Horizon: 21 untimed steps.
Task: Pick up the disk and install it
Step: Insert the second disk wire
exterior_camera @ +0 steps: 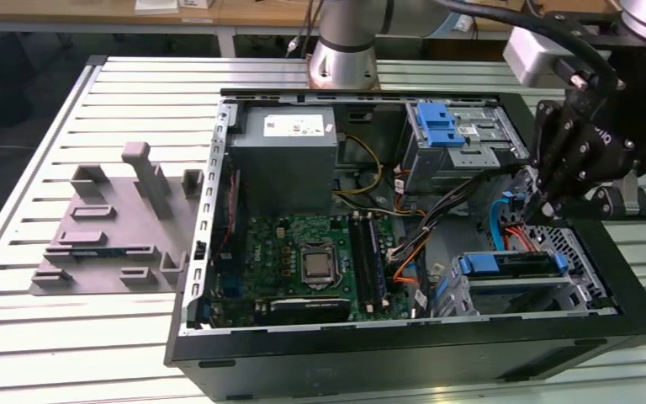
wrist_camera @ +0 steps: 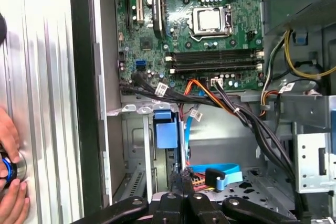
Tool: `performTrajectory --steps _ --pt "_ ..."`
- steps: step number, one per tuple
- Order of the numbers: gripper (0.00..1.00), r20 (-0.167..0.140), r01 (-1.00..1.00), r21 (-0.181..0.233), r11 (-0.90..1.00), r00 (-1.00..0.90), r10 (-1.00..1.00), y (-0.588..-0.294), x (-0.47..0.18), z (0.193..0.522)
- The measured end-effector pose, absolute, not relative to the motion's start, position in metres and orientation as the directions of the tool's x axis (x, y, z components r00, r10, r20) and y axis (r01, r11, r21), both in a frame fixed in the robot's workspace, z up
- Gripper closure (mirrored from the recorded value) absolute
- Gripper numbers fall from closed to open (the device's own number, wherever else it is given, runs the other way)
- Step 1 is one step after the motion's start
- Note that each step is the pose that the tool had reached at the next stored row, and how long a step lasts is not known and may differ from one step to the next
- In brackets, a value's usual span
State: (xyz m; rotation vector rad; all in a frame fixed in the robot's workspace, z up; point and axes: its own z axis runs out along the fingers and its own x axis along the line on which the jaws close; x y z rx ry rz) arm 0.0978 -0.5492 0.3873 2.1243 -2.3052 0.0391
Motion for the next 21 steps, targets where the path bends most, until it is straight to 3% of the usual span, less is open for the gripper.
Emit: performTrajectory --steps 10,19,21 --pt "0.89 0.027 -0.997 -0.015 0.081 -0.082 -0.996 -0.526 0.095 0.393" --pt "0.89 0.028 -0.997 -0.015 0.081 -0.082 -0.996 -0.522 0.095 0.392" --pt "0.83 0.030 -0.997 -0.016 0.081 -0.082 -0.996 -0.521 0.095 0.391"
